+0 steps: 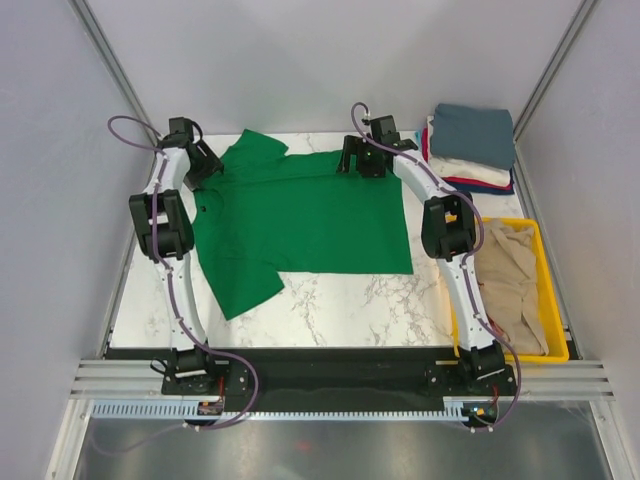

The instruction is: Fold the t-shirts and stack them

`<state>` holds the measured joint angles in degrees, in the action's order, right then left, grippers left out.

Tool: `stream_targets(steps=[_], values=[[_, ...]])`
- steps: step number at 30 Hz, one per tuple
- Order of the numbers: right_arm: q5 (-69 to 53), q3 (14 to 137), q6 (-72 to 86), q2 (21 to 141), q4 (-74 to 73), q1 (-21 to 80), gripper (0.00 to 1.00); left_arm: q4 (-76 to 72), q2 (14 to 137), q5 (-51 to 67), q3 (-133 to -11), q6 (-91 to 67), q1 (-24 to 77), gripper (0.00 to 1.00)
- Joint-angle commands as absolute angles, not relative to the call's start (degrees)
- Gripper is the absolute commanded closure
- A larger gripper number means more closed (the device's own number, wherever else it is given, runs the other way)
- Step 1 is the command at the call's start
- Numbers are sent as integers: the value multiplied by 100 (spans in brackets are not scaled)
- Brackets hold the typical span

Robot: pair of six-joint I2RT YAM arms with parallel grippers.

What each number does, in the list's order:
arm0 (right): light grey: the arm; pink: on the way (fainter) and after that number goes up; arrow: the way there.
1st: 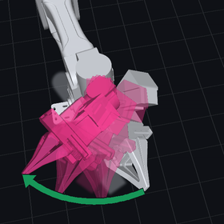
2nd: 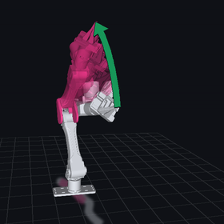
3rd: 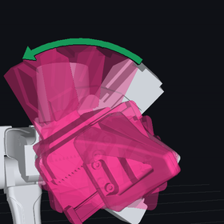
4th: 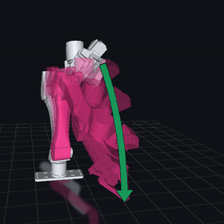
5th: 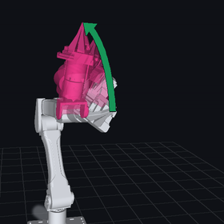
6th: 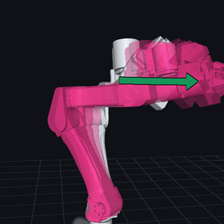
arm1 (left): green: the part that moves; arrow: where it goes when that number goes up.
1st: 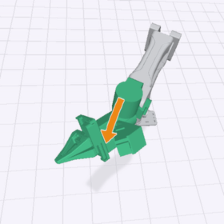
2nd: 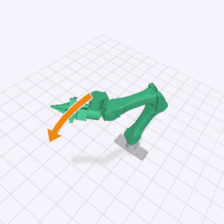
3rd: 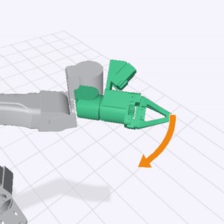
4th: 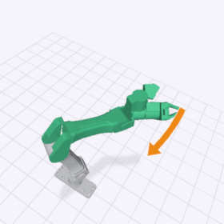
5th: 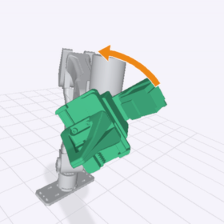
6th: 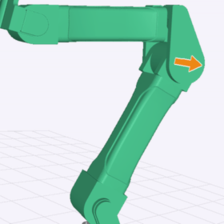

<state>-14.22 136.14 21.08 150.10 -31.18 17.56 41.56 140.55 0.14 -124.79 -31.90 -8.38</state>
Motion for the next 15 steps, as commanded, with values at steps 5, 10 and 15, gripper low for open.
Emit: stream_targets(steps=[5, 10, 15], values=[[-2083, 12764, 2180, 13590, -2593, 1731, 2, 4141, 10815, -289, -10253, -3357, -660, 21], [-2136, 10643, 2021, 11809, -1876, 1845, 2, 3515, 8511, -1051, -7439, -3174, 59, 25], [-2162, 8432, 2346, 10329, -941, 1907, 2, 4121, 6490, -1511, -5639, -3778, 1525, 25]])
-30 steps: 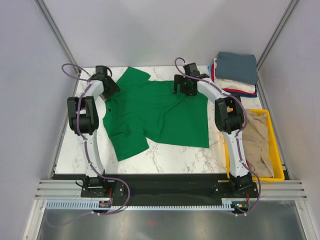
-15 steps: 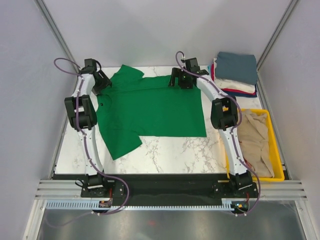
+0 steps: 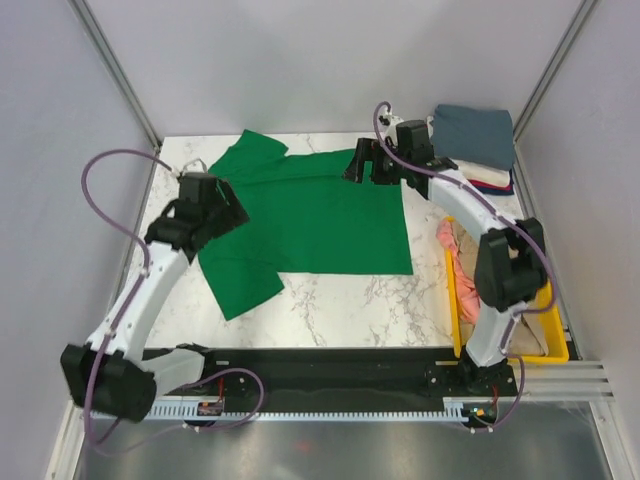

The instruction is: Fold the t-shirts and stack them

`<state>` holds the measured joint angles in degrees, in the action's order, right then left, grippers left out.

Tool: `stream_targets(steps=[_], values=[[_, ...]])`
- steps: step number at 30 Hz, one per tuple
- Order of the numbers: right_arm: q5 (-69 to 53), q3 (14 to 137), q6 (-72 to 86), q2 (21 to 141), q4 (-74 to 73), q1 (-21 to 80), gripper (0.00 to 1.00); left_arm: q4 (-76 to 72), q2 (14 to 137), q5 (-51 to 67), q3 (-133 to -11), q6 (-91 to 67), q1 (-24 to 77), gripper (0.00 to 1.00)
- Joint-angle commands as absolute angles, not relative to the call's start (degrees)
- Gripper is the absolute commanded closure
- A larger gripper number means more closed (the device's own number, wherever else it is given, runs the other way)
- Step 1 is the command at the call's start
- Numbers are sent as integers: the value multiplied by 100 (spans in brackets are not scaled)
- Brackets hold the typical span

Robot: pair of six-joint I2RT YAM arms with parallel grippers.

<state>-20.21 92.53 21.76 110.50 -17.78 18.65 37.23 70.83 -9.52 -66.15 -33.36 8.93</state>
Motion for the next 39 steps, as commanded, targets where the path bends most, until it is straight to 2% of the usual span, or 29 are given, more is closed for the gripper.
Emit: stream_targets(steps=[1, 3, 7, 12, 14, 19, 28, 34, 37, 39], values=[[-2145, 7767, 2399, 9875, -749, 1916, 2, 4209, 6208, -1590, -5382, -4119, 1764, 25], [-2084, 7105, 2522, 9415, -528, 1942, 2, 4490, 5410, -1608, -4698, -4515, 2300, 27], [-1908, 5594, 2680, 8405, -247, 2004, 2, 5000, 4652, -1634, -3834, -5508, 2786, 29], [-1977, 4695, 2795, 7920, -167, 2092, 2, 5055, 4728, -2179, -3368, -6371, 3138, 23], [-2047, 4571, 2804, 7752, -167, 2109, 2, 4696, 4877, -2241, -3165, -6425, 3068, 21], [-2013, 4386, 2664, 7384, -395, 2109, 2, 3789, 4756, -1178, -2339, -5889, 1689, 21], [-1978, 4271, 2628, 7418, -457, 2109, 2, 3587, 4632, -1301, -2153, -5977, 1397, 25], [-1680, 4201, 2733, 7497, -475, 2109, 2, 3279, 4649, -1231, -2083, -5854, 1389, 39], [-1093, 4008, 2979, 7409, -606, 2109, 2, 2998, 4702, -1116, -1952, -5801, 1397, 51], [-836, 3790, 3198, 7287, -685, 2109, 2, 2804, 4737, -1064, -1828, -5766, 1397, 62]])
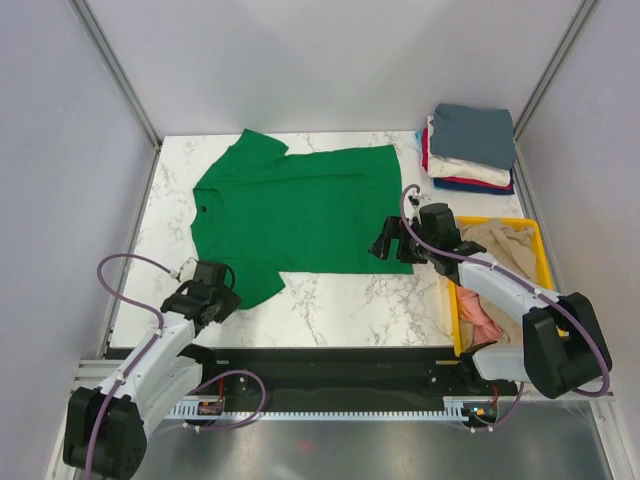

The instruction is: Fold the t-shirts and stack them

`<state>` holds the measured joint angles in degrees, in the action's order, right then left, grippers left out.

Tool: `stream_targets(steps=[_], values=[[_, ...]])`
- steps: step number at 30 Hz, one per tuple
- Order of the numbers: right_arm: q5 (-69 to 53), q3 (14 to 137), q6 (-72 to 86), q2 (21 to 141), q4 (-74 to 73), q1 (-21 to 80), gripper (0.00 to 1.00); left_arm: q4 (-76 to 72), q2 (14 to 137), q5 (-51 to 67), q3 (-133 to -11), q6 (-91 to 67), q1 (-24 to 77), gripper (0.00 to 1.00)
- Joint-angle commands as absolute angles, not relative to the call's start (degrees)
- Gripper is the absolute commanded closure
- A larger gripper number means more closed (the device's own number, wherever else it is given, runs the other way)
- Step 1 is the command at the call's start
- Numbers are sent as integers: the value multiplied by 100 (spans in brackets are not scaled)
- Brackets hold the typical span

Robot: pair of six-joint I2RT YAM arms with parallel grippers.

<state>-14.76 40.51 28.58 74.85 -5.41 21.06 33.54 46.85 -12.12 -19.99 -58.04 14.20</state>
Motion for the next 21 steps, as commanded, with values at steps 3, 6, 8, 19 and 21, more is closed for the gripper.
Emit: stream_targets(steps=[3, 6, 8, 19, 21], values=[[-327, 3395, 3541, 6971, -764, 2109, 2, 2698, 4685, -1011, -1767, -5704, 1397, 81], [-35, 2973, 4042, 6611, -817, 2109, 2, 2724, 4492, -1081, -1872, -5582, 1397, 92], [131, 2813, 4323, 6469, -852, 2109, 3, 2795, 4377, -1168, -2012, -5528, 1397, 98], [765, 2821, 4438, 7189, -748, 2144, 14, 2901, 3841, -1485, -2101, -5150, 1397, 98], [739, 2847, 4447, 7434, -573, 2136, 20, 2804, 3806, -1468, -2022, -5133, 1389, 98]])
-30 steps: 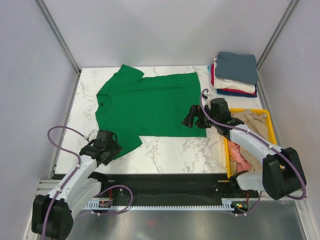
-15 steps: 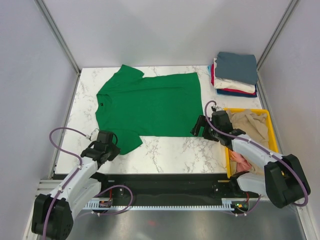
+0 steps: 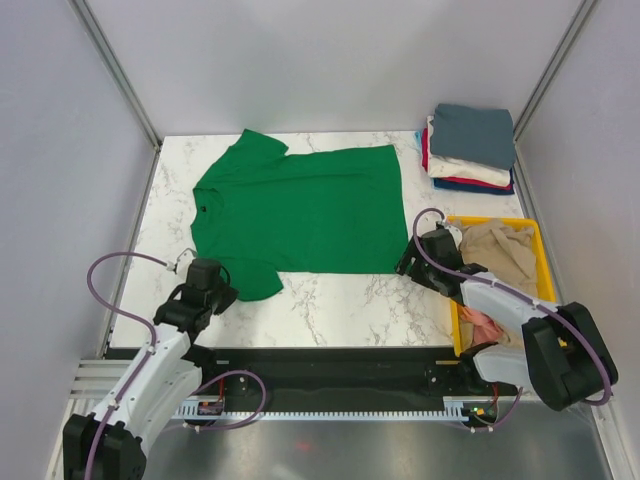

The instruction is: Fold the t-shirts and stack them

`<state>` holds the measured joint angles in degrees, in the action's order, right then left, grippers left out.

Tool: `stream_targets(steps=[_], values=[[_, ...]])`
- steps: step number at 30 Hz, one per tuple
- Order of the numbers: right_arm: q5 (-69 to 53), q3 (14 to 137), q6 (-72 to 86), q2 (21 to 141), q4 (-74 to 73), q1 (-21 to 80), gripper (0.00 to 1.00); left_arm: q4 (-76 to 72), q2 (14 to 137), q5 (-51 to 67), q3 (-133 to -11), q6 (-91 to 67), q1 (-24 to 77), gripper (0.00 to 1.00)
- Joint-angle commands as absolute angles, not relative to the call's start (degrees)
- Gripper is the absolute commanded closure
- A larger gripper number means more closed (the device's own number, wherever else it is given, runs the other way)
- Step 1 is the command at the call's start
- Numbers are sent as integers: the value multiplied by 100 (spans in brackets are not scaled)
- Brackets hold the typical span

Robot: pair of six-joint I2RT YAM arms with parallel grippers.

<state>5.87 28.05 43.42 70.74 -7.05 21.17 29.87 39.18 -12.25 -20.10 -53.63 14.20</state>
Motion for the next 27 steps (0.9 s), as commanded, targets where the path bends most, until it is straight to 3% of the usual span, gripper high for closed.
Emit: stream_targets(steps=[1, 14, 19, 23, 27], values=[[712, 2865, 4447, 7496, -536, 2136, 23, 2795, 3806, -1459, -2021, -5115, 1389, 98], [729, 2909, 4333, 7620, -642, 2180, 68, 2716, 3771, -1494, -2004, -5107, 1389, 98], [957, 2900, 4237, 7532, -606, 2180, 79, 2725, 3648, -1485, -2013, -5054, 1389, 98], [1063, 2997, 4122, 7427, -633, 2153, 99, 2925, 3533, -1424, -2170, -5062, 1389, 98], [958, 3067, 4052, 7243, -826, 2145, 100, 3339, 3454, -1248, -2583, -5167, 1389, 98]])
